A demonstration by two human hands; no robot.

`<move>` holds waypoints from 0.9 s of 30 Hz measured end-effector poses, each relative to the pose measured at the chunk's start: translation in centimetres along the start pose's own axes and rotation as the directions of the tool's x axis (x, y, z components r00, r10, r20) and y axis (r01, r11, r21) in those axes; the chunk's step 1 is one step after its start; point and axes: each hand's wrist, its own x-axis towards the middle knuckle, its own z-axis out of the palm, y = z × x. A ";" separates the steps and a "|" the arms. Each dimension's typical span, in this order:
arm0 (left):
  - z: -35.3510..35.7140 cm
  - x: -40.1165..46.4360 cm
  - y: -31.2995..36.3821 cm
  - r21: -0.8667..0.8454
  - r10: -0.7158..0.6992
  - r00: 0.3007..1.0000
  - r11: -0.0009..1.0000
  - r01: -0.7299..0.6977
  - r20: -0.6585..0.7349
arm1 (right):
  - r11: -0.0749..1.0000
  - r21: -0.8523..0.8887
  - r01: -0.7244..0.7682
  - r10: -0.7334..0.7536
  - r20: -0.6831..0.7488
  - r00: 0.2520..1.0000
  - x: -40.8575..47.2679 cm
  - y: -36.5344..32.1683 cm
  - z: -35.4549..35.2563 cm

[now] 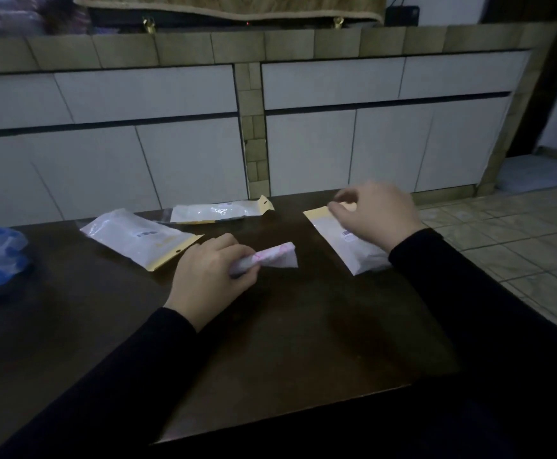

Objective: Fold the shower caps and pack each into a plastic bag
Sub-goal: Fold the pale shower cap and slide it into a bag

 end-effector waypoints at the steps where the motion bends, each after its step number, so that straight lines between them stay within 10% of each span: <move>1: 0.4 0.4 0.4 0.005 -0.005 1.000 1.000 0.005 -0.008 | 0.994 -0.060 -0.088 0.090 0.044 0.995 0.8 1.5 0.6; 7: 2.7 2.9 1.8 0.025 -0.043 0.999 0.999 0.044 -0.034 | 0.906 -0.255 -0.338 0.398 0.243 0.885 1.5 5.7 4.0; 27: 1.8 3.1 0.4 -0.018 -0.143 0.981 0.990 0.142 -0.129 | 0.889 0.339 -0.309 0.239 0.233 0.943 0.3 3.3 -1.1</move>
